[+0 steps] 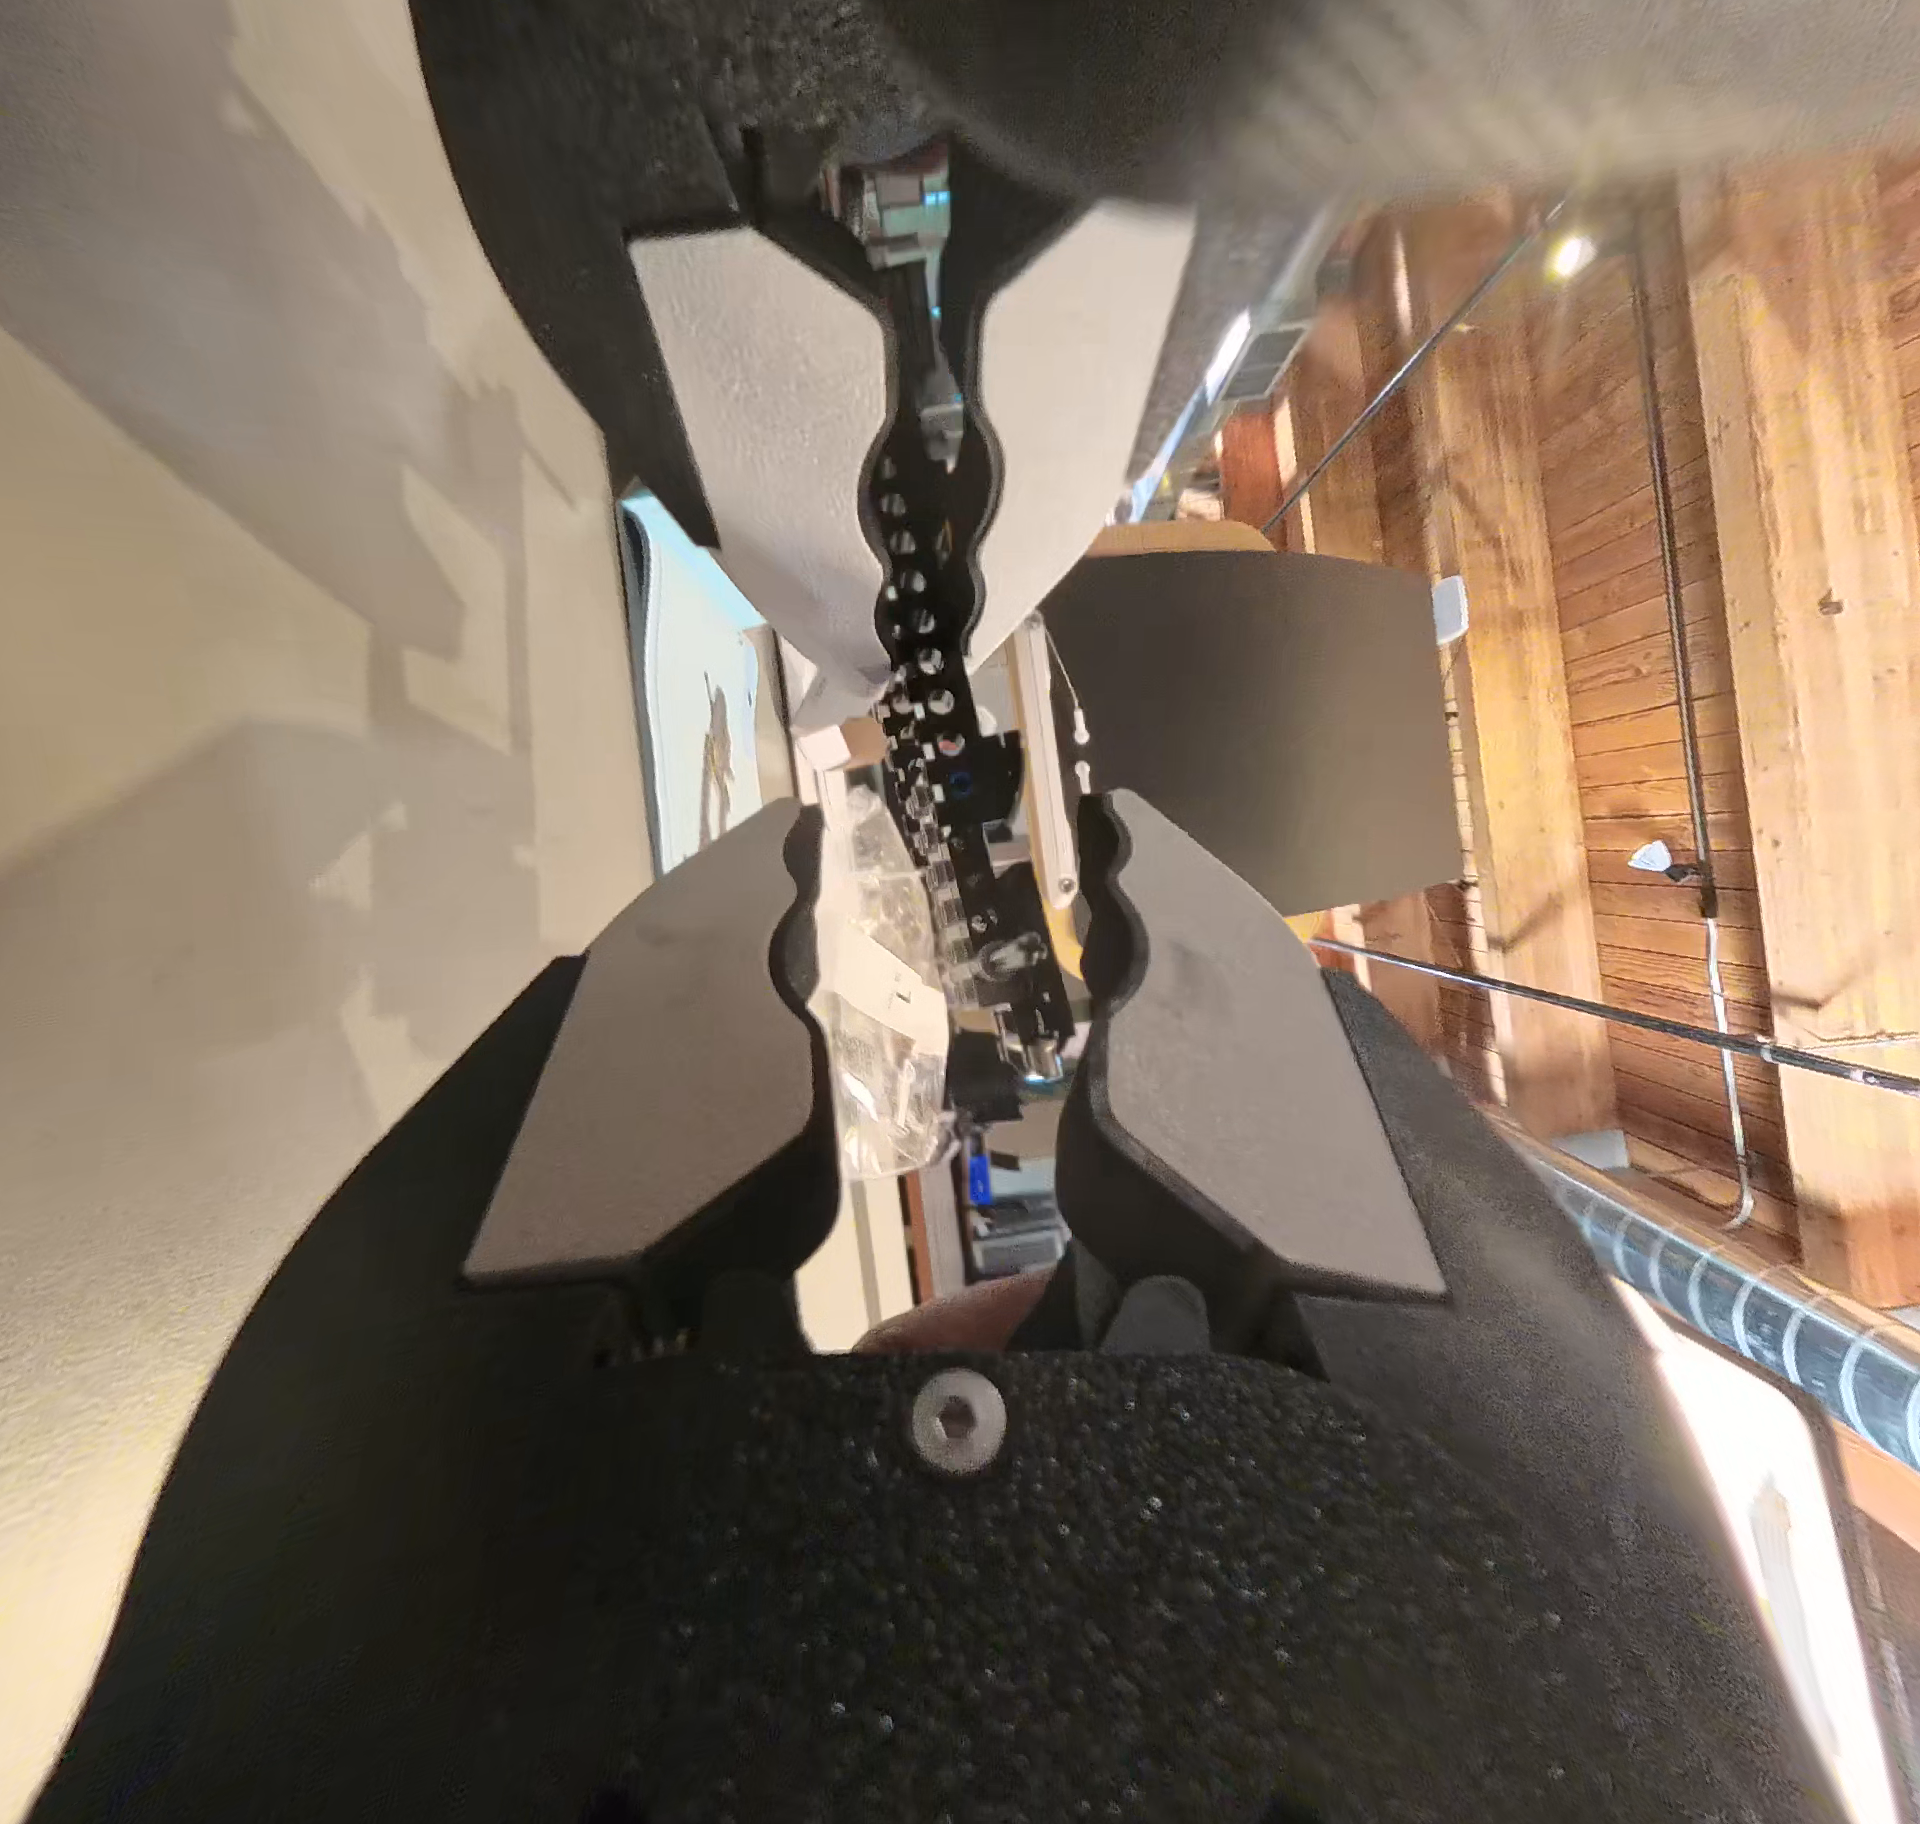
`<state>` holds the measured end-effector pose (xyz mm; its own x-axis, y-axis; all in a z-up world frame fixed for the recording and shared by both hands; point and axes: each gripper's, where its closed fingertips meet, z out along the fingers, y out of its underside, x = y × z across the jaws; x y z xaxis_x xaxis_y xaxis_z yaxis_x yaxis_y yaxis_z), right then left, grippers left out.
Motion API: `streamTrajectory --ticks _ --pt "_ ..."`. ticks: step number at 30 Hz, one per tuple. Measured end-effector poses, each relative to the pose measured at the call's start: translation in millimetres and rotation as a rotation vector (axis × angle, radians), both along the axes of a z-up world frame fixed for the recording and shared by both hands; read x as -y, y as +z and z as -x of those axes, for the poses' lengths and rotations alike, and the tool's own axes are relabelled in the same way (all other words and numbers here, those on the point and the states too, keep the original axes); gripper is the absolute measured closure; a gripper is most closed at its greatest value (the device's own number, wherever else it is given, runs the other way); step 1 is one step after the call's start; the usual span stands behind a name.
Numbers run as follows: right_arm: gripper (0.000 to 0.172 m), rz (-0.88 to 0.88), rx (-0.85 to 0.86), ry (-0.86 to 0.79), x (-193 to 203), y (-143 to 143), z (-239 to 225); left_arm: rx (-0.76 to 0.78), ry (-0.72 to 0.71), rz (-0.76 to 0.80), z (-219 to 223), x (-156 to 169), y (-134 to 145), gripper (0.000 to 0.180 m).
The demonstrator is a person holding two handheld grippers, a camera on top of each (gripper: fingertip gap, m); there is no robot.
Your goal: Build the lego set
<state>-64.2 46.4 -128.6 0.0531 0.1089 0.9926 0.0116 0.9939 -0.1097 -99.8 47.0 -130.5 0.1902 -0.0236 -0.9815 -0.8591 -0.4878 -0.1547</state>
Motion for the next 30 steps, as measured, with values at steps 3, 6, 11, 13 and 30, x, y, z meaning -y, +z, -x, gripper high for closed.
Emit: streamTrajectory --ticks 3,6,11,13,30 --pt "0.122 0.042 -0.012 0.065 1 5 -9 0.034 -0.021 -0.014 0 0 1 0.169" --pt "0.121 0.101 -0.004 0.141 0 9 -19 0.057 -0.066 -0.020 -2 1 2 0.169" --pt "0.117 0.129 0.013 0.249 -2 15 -28 0.077 -0.142 -0.034 -10 2 6 0.169" --pt "0.116 0.121 0.011 0.275 -2 17 -27 0.062 -0.174 -0.027 -15 2 6 0.169" --pt "0.134 0.069 0.021 0.277 7 8 -14 -0.034 -0.187 0.003 -26 1 5 0.169"
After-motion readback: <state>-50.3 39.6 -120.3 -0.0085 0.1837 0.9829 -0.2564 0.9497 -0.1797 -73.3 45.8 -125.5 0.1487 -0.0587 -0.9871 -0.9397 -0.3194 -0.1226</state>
